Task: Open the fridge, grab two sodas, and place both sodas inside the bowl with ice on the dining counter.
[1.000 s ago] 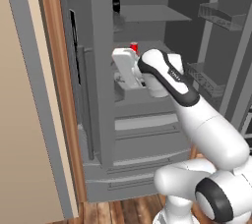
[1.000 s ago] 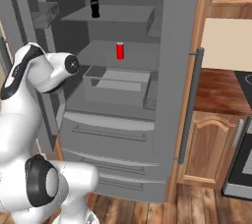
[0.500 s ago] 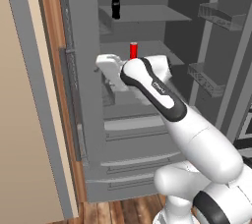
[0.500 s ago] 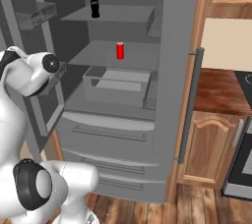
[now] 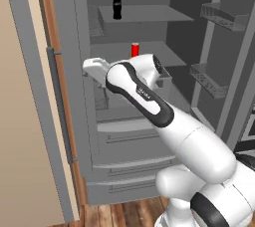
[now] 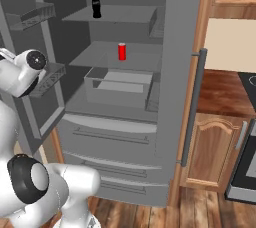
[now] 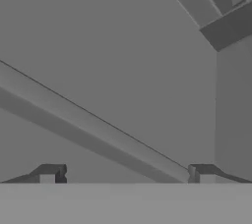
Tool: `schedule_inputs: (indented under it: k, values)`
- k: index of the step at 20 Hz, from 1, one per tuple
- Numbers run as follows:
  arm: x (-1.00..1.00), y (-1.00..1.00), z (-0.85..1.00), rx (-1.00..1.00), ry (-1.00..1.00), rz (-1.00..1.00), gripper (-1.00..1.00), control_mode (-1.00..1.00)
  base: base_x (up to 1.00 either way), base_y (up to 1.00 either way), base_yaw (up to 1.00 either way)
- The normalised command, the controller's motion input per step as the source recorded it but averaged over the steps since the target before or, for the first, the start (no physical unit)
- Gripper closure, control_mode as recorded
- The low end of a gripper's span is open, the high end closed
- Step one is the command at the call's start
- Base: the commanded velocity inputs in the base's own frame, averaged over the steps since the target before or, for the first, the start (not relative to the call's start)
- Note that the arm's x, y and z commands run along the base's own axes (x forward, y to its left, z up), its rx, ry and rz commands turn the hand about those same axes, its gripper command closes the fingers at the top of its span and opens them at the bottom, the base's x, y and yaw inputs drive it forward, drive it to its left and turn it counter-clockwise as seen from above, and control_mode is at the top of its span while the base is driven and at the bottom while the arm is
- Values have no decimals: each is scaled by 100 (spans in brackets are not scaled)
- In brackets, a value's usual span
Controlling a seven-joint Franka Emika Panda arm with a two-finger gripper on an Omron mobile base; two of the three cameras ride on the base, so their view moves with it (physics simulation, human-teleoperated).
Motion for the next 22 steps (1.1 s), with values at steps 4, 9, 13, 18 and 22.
schedule_inputs:
  k: [4,9,13,18,22]
  values:
    - [0,0,-8,-15,1,0,-100,-100,0,0,0]
    - [-10,-1,0,-18,-3,-3,-100,-100,0,0,0]
    - [-72,-44,7,-15,-13,-6,-100,-100,0,0,0]
    - [-100,-90,4,-10,-18,-7,-100,-100,0,0,0]
    - [-84,-100,0,-7,-9,-9,-100,-100,0,0,0]
